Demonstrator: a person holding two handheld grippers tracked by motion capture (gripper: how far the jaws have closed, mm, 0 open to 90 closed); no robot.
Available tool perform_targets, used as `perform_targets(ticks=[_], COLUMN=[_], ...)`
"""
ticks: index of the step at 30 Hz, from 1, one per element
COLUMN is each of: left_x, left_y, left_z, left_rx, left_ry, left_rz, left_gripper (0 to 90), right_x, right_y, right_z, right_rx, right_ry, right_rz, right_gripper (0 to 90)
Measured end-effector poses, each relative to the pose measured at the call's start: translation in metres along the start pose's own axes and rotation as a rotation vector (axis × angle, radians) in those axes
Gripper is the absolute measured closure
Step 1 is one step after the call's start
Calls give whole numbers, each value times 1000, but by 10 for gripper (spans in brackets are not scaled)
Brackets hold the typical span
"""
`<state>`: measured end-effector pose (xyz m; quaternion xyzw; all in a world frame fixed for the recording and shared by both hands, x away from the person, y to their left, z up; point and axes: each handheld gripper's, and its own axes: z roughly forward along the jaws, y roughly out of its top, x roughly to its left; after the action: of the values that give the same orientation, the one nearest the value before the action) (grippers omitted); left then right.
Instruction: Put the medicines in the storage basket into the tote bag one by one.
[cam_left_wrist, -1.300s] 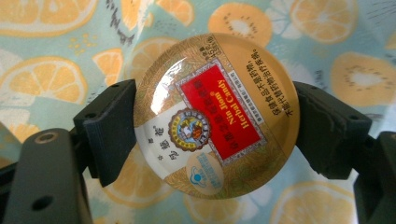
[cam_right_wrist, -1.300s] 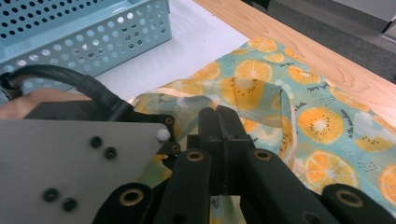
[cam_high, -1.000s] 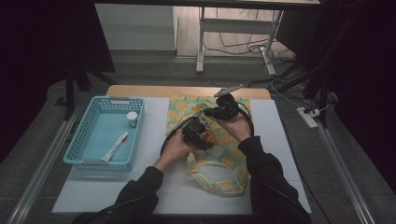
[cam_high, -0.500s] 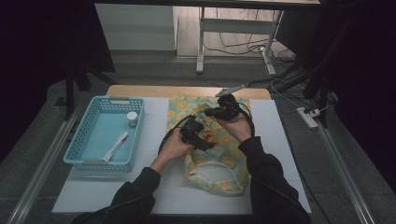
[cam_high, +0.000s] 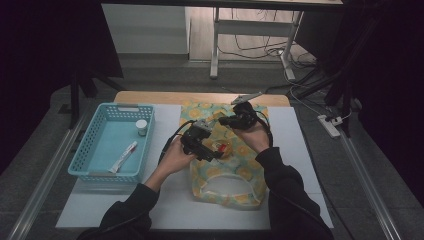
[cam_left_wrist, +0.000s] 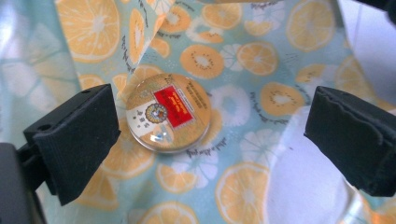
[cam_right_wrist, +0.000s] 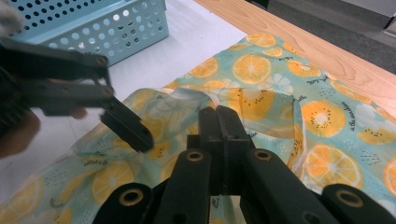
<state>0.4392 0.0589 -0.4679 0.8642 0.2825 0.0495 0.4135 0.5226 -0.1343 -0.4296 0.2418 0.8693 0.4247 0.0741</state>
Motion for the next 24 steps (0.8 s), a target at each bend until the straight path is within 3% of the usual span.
perform_targets(ticks=[6, 13, 18, 24], left_x=[1, 16, 21, 31], left_y=[-7, -18, -29, -48], left_z=[-23, -54, -75, -102], left_rx=[-13, -44, -65, -97], left_ry=[14, 34, 77, 126], left_rz=[13, -34, -43, -99], left_gripper=[26, 15, 3, 9], right_x=[0, 0, 0, 0], right_y=[0, -2, -3, -4], right_z=[-1, -1, -2, -3], right_rx=[1, 4, 4, 6], right_ry=[-1, -4, -6, -7], right_rz=[-2, 0, -1, 0], right_gripper=[900, 900, 900, 900])
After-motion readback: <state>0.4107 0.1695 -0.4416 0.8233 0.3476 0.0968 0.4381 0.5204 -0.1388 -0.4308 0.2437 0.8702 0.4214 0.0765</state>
